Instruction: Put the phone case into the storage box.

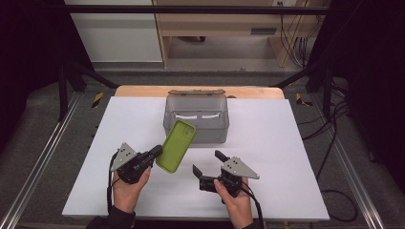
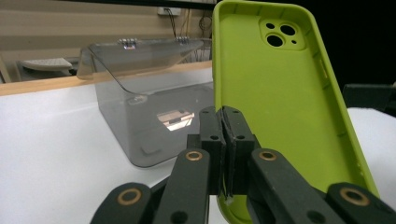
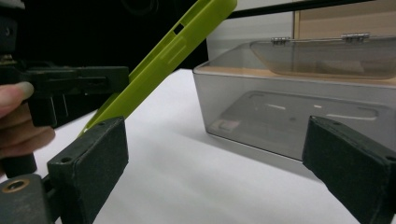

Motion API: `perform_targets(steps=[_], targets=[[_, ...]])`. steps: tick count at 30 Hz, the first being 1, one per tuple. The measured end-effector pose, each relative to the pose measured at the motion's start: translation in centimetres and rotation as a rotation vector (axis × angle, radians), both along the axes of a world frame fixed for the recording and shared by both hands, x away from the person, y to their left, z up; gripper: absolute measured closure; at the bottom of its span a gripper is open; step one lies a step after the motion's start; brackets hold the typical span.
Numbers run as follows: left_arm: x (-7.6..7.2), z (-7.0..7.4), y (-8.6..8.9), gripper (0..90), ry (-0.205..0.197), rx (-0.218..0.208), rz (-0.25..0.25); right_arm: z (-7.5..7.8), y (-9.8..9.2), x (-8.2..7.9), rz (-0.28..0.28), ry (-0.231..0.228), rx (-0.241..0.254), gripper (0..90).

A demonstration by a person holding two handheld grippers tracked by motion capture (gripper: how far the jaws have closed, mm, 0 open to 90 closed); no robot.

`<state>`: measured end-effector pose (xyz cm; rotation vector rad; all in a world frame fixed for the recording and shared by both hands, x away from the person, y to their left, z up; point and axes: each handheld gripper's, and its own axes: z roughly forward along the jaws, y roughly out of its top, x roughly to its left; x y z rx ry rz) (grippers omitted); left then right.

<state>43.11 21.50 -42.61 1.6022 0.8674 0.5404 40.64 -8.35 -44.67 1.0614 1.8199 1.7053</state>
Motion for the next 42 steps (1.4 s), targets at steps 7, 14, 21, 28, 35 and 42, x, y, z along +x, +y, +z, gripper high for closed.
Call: perform_targets(steps=[7, 14, 21, 28, 35, 42], targets=[[-0.2, 0.3, 0.2, 88.1, -0.014, -0.005, 0.014, -0.2, 1.3, -0.1, -0.011, 0.009, 0.131, 6.4], [-0.1, -0.1, 0.1, 88.1, -0.006, -0.007, 0.016, 0.0, 2.7, -0.2, -0.013, -0.004, 0.180, 4.4], [-0.4, 0.0, -0.4, 88.1, -0.010, -0.008, 0.006, 0.3, 2.9, -0.3, -0.026, 0.012, 0.206, 5.6], [-0.7, -0.1, -1.0, 88.1, -0.017, -0.012, -0.002, 0.8, 3.2, -0.5, -0.030, 0.008, 0.237, 9.5], [-0.9, -0.1, -1.3, 88.1, -0.023, -0.014, -0.013, 0.8, 3.3, -0.6, -0.030, 0.007, 0.250, 16.5], [-0.9, -0.2, -1.6, 88.1, -0.026, -0.013, -0.020, 0.8, 2.8, -0.5, -0.024, 0.012, 0.277, 24.6]])
